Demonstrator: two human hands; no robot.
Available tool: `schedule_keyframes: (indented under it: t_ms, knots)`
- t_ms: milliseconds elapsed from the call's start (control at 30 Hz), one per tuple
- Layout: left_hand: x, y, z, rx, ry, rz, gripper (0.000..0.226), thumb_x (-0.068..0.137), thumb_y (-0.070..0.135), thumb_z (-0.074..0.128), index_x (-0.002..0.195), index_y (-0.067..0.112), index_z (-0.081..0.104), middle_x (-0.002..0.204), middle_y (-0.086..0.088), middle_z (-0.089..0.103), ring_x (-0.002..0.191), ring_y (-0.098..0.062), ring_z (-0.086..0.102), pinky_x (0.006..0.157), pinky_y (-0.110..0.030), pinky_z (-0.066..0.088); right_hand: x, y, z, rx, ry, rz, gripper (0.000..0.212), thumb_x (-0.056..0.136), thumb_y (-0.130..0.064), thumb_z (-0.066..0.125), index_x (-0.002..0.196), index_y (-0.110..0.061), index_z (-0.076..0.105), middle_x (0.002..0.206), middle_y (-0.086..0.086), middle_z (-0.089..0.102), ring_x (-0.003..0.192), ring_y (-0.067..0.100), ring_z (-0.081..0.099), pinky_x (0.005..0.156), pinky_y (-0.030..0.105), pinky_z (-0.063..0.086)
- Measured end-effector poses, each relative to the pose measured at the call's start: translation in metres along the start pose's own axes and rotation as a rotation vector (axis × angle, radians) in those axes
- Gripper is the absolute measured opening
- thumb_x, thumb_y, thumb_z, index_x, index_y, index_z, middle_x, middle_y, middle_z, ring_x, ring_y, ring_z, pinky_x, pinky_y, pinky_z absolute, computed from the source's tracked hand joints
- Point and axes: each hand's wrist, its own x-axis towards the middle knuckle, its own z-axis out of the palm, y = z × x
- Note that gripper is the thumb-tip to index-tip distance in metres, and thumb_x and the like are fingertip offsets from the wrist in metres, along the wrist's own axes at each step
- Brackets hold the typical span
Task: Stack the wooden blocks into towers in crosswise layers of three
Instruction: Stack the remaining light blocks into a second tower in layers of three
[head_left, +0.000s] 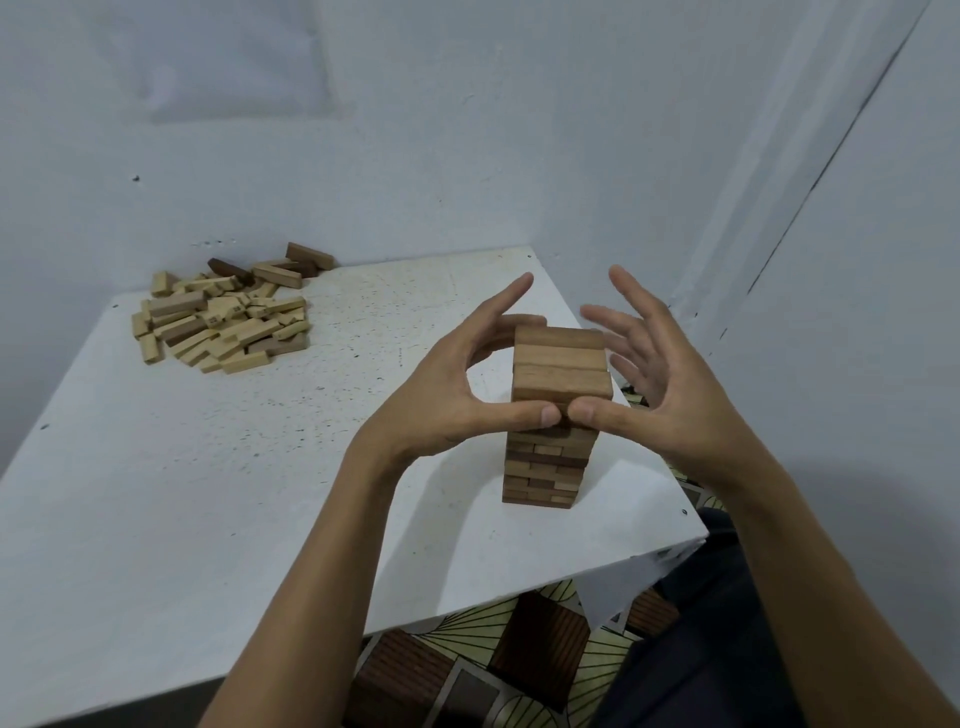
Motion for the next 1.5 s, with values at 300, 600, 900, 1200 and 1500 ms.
schedule_keyframes:
  t_ms: [300,600,900,1200,1500]
  knots:
    - [-0.029,0.008,0.054,-0.157,0.348,-0.080,0.079,0.087,0.067,0.040,0.157,0.036,0.016,0.158,0.025,0.026,0.140,0.015,0.023,0.114,-0.015,0.024,-0.038,0.000,0.063,0.115,0.312,0.046,0.081,0.090,-0.066,0.037,0.158,-0.033,0.006,0.149,-0.043,0.017,0.138,-0.022,0.017,0.108,0.005,0.024]
    - [-0.033,0.009,0.069,-0.202,0.334,-0.110,0.080,0.088,0.069,0.018,0.158,0.030,0.014,0.159,0.018,0.026,0.134,0.022,0.026,0.099,0.004,0.023,-0.039,-0.007,0.072,0.187,0.288,0.069,0.084,0.087,-0.066,0.036,0.158,-0.029,0.010,0.153,-0.026,0.028,0.134,-0.021,0.027,0.098,-0.002,0.028]
    - [-0.033,0.005,0.068,-0.192,0.301,-0.108,0.069,0.095,0.062,0.021,0.157,0.033,0.013,0.157,0.016,0.032,0.139,0.010,0.029,0.113,-0.011,0.026,-0.039,-0.006,0.072,0.210,0.281,0.067,0.073,0.093,-0.051,0.037,0.157,-0.026,0.012,0.121,-0.058,0.037,0.120,-0.030,0.035,0.090,-0.005,0.031]
    - [-0.034,0.007,0.067,-0.184,0.291,-0.100,0.062,0.099,0.056,0.026,0.155,0.034,0.013,0.156,0.024,0.023,0.137,0.019,0.023,0.107,-0.003,0.024,-0.040,-0.006,0.073,0.210,0.302,0.060,0.078,0.093,-0.060,0.041,0.158,-0.028,0.011,0.134,-0.047,0.033,0.124,-0.028,0.031,0.092,-0.004,0.031]
    - [-0.018,-0.003,0.016,-0.028,0.100,0.007,0.111,0.070,0.046,0.080,0.157,0.035,0.012,0.154,0.016,0.039,0.143,0.000,0.033,0.121,-0.044,0.026,-0.020,0.001,0.005,0.086,0.063,-0.010,0.104,0.073,-0.044,0.078,0.153,-0.047,0.013,0.154,-0.021,0.037,0.142,-0.001,0.033,0.120,0.037,0.027]
